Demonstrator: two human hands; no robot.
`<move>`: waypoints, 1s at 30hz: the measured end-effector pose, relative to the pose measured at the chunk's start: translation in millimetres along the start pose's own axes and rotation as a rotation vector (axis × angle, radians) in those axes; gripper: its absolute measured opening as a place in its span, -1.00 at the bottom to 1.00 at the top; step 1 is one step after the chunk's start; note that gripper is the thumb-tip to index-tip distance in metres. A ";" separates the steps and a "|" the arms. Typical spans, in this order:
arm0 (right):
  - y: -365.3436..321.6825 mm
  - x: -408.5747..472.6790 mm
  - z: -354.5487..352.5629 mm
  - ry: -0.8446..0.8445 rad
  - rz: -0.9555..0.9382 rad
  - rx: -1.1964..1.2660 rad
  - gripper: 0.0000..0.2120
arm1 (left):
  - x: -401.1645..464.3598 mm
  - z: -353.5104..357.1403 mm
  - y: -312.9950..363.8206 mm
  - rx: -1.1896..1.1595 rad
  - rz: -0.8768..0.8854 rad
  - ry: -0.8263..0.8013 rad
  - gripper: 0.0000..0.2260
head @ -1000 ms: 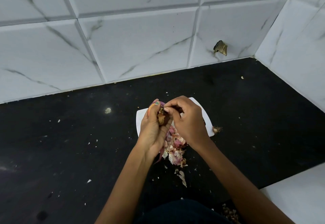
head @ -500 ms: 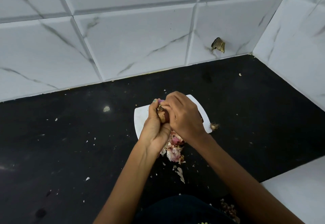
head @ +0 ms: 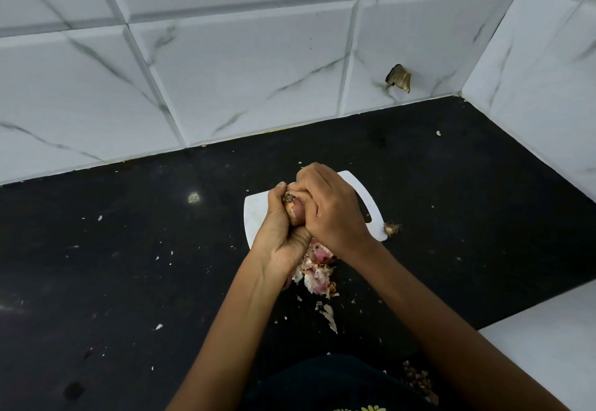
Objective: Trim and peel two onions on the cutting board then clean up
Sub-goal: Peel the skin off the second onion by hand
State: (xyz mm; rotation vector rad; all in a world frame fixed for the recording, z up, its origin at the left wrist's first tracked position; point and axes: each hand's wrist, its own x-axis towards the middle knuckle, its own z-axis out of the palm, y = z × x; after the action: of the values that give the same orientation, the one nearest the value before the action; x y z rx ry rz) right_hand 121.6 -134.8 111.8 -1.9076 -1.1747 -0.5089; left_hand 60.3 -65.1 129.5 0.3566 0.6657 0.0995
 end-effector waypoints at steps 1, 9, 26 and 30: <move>0.5 -0.5 -0.1 0.007 0.001 0.006 -0.83 | -0.8 -0.4 0.9 0.000 -0.008 -0.003 -0.72; -28.3 -4.5 -0.6 0.175 0.132 0.298 -0.93 | 9.9 -6.3 14.8 0.073 0.051 -0.045 -0.66; 18.8 -9.7 -4.6 -0.111 0.638 0.203 -0.93 | 17.3 -17.4 24.0 -0.131 0.028 -0.027 -0.57; 18.3 -6.9 -4.2 -0.136 0.616 0.140 -0.87 | 14.5 -14.8 23.2 -0.077 0.049 -0.008 -0.64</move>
State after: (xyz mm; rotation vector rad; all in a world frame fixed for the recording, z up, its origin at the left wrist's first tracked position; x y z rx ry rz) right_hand 134.5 -146.1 101.6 -2.0696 -0.6232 0.0362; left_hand 63.0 -36.1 118.5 0.2995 0.6435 0.1695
